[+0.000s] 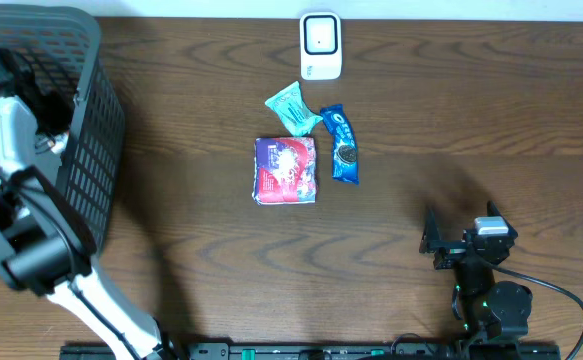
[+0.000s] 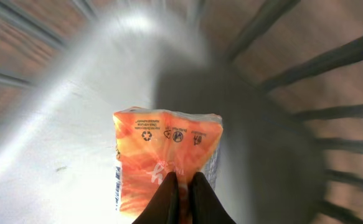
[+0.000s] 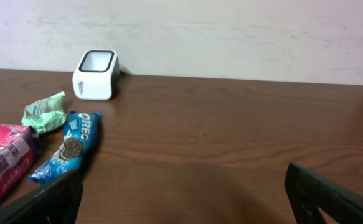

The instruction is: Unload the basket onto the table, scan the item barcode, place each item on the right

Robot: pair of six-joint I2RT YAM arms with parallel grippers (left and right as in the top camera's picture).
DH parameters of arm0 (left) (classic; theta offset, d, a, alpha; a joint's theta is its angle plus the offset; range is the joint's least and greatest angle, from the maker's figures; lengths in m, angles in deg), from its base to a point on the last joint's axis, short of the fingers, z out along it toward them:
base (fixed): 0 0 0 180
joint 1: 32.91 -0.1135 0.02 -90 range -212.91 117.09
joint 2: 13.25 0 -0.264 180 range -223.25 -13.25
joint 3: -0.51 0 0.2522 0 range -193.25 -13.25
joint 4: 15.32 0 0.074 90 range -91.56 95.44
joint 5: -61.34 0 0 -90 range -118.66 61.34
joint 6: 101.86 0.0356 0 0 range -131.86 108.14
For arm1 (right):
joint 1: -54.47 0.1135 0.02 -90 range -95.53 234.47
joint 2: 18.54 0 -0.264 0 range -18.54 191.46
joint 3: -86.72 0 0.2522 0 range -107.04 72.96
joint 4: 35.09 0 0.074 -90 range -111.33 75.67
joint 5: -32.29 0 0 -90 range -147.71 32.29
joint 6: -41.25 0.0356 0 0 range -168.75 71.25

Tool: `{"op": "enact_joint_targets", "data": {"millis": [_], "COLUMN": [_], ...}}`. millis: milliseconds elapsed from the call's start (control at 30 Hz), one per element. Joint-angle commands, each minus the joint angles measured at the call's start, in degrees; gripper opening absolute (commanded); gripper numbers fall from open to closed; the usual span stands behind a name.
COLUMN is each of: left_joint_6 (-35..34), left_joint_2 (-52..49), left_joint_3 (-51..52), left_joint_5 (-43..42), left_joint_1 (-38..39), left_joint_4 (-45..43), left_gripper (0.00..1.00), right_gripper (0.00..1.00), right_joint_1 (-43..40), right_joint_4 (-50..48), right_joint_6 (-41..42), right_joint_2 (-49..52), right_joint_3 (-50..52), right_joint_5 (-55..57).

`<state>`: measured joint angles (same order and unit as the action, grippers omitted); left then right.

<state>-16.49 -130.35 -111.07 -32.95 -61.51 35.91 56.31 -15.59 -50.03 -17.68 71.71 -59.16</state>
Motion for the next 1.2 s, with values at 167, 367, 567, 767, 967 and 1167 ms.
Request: {"op": "enact_joint_targets", "data": {"millis": [167,367,567,767,967,1167], "left_joint_6": [-9.2,-14.3,-17.7,-15.5,-15.4,-15.0], "left_joint_2": [25.3,39.1,44.8,42.3,40.6,38.0], "left_joint_3": [-0.7,-0.7,-0.7,-0.7,-0.7,-0.7], "left_joint_5": [-1.9,-19.3,-22.0,-4.5,21.3,26.1], "left_joint_1": [0.0,1.8,16.9,27.8,25.8,16.1], "left_joint_4": [-2.2,-5.6,-5.9,-1.6,-0.5,1.9], "left_gripper": [0.07,0.07,0.07,0.08,0.64,0.77], "right_gripper": [0.99,0.99,0.99,0.99,0.99,0.99], "right_joint_1": [-0.3,-0.3,-0.3,-0.3,-0.3,-0.3], "right_joint_4": [0.0,0.0,0.0,0.0,0.0,0.0], "right_joint_6": [0.4,0.4,0.4,0.4,0.4,0.4], "right_joint_2": [-0.2,-0.2,-0.2,-0.2,-0.2,-0.2], "right_joint_3": [0.2,0.2,0.2,0.2,0.2,0.2], "right_joint_5": [0.5,0.5,0.5,0.5,0.5,0.5]}}
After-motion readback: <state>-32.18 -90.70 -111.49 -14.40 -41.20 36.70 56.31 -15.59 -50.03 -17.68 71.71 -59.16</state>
